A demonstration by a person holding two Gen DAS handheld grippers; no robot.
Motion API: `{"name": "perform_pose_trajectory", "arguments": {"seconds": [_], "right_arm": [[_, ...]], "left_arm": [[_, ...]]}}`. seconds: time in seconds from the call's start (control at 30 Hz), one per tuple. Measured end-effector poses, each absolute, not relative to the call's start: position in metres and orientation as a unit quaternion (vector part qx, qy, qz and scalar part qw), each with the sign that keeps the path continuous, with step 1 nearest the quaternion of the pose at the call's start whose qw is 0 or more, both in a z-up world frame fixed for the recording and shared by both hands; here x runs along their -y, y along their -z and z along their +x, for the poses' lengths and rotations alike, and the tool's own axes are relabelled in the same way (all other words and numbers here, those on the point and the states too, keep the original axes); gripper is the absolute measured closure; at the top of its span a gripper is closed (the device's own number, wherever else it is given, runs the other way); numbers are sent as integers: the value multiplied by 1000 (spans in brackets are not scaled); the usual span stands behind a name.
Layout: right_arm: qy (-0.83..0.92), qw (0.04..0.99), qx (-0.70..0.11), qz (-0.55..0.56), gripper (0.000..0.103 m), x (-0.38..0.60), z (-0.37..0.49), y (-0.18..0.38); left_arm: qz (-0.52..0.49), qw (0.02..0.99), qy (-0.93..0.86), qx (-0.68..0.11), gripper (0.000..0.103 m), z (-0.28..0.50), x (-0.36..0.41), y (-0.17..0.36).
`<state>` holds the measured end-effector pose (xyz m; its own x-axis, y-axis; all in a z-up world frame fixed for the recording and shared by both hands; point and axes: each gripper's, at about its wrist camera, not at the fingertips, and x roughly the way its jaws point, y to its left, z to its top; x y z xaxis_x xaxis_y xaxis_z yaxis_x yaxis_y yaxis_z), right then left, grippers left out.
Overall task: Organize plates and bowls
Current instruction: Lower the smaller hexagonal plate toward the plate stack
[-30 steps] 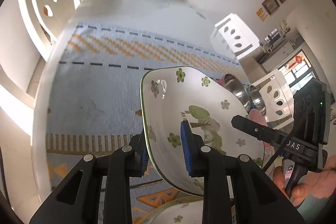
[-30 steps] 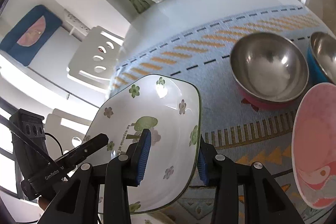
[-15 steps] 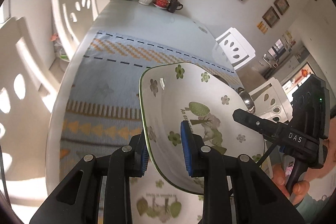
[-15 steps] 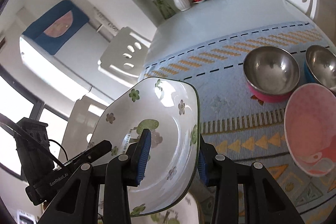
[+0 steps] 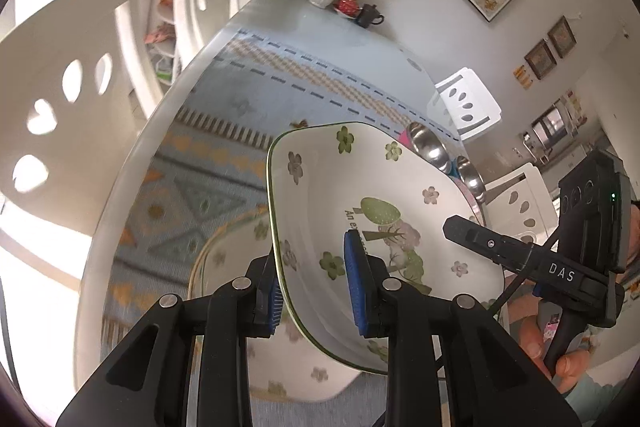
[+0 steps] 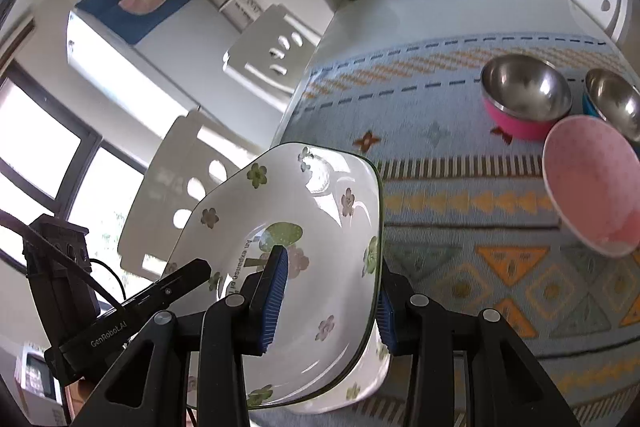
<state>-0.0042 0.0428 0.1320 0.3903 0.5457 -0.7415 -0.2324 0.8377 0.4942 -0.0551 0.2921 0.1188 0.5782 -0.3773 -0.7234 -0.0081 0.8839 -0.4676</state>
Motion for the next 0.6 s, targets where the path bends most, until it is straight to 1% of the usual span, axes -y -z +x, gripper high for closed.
{"name": "perform_pose_trajectory", "arguments": {"seconds": [0.27, 0.6], "right_arm": [[-251, 796, -535, 131, 64, -51, -33, -110], [-252, 770, -573, 124, 64, -60, -47, -76]], "left_arm": [[-239, 844, 85, -472, 80, -96, -296, -90], [-250, 833, 71, -489, 80, -111, -302, -66]]}}
